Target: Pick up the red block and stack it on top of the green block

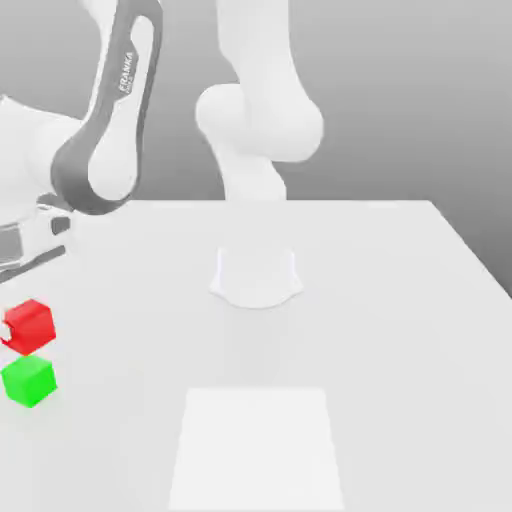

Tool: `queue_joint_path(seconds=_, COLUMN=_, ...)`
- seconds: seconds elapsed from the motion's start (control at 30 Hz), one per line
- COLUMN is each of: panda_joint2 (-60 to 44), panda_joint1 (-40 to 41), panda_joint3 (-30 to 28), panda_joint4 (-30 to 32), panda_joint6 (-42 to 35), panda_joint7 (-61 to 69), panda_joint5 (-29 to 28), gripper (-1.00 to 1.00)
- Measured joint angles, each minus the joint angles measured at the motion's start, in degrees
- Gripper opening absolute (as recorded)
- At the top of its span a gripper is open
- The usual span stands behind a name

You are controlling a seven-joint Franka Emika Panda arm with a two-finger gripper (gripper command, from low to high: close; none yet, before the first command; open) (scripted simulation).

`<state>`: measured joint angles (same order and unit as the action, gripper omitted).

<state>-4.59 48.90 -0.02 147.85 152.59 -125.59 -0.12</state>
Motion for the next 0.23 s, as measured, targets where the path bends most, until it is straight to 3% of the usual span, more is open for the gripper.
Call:
queue_joint_path(seconds=0.1, panda_joint2=-5.45, panda_joint1=0.05, panda_joint3=0.08, panda_joint4=-0.34, panda_joint6=5.13, panda_joint7=-0.3, panda_joint5=-0.04, gripper=-1.0)
queue_joint_path(seconds=0.13, panda_joint2=-7.28, panda_joint1=0.04, panda_joint3=0.11, panda_joint4=-0.41, panda_joint6=6.86, panda_joint7=-0.28, panda_joint5=-0.01, gripper=1.0)
queue_joint_path(seconds=0.23, panda_joint2=-7.28, panda_joint1=0.04, panda_joint3=0.11, panda_joint4=-0.41, panda_joint6=6.86, panda_joint7=-0.29, panda_joint5=-0.01, gripper=1.0)
